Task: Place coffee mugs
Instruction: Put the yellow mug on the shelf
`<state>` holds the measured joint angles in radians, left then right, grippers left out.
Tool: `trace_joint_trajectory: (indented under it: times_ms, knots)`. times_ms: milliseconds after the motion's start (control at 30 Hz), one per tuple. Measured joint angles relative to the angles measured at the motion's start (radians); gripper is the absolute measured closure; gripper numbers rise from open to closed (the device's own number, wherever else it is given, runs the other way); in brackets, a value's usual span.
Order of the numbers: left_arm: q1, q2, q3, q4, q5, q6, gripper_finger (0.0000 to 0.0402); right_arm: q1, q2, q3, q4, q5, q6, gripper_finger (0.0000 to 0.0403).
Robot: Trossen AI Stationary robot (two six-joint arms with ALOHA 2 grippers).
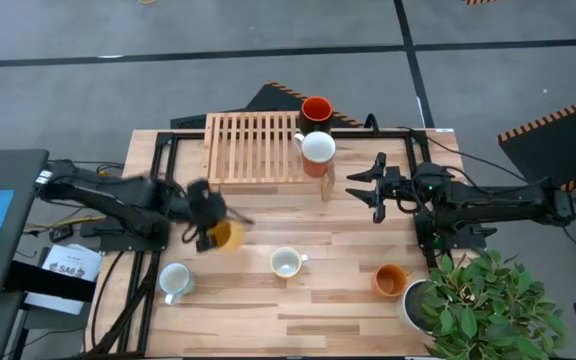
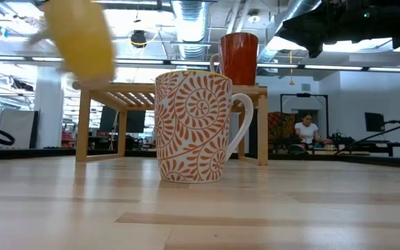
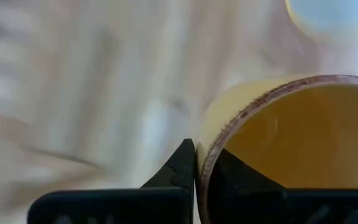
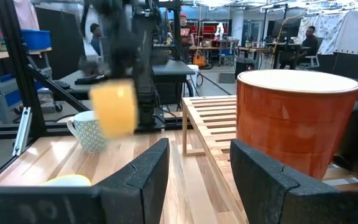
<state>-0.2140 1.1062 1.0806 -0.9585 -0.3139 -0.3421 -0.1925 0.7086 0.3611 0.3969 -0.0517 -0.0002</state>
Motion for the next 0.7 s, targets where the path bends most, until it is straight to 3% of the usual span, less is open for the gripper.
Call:
trace_joint_trajectory:
  times_ms: [100,233,333,500,700]
  knots:
    - [0.087,0.037,0.188,-0.065,-0.124,0.14,0.0398,0.0,0.0,0.0,0.0,0.0,0.0,0.0207]
    - [0.282,0.137,0.398,-0.131,-0.164,0.326,0.0399,0.0,0.0,0.0,0.0,0.0,0.0,0.0207]
    - [0.438,0.235,0.532,-0.128,-0.128,0.451,0.0399,0.0,0.0,0.0,0.0,0.0,0.0,0.0207]
    - [0.654,0.436,0.713,-0.125,0.067,0.589,0.04,0.0,0.0,0.0,-0.006,0.0,-0.006,0.0207]
    - [0.792,0.656,0.853,-0.121,0.094,0.66,0.0401,0.0,0.0,0.0,-0.043,0.0,-0.008,0.0207]
